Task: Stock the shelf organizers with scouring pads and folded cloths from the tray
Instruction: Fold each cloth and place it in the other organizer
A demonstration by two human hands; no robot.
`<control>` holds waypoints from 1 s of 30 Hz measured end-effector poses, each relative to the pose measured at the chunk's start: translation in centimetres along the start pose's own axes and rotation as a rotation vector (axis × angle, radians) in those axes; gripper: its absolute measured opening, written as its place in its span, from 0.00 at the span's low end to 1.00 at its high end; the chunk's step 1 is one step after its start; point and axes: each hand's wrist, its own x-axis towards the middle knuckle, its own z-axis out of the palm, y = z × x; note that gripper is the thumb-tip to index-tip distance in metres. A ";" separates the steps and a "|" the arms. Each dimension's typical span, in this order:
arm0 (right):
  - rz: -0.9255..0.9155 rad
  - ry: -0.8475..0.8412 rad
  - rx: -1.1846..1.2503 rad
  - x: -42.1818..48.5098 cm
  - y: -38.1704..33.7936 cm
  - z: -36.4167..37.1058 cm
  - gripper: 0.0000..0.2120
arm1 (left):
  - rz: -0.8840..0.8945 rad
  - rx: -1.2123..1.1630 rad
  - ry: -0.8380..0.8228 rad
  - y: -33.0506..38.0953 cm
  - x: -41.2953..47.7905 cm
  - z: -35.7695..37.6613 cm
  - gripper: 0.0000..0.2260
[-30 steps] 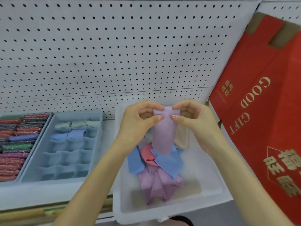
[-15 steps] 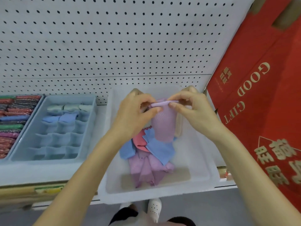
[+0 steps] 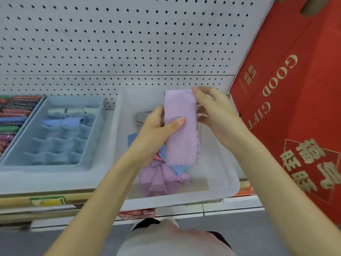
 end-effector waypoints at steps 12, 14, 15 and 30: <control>0.085 -0.238 0.068 -2.1 4.1 1.2 0.03 | -0.119 0.107 0.082 0.8 -1.6 -1.1 0.08; 0.093 -0.238 0.096 -1.9 4.2 1.9 0.04 | -0.169 0.125 0.021 0.9 -2.3 -2.3 0.11; 0.097 -0.241 0.103 -1.8 4.3 2.2 0.04 | -0.177 0.129 0.016 1.0 -2.7 -2.9 0.11; -0.105 -0.250 -0.048 -2.2 3.2 11.6 0.22 | 0.150 0.205 0.125 1.7 -4.7 -12.7 0.13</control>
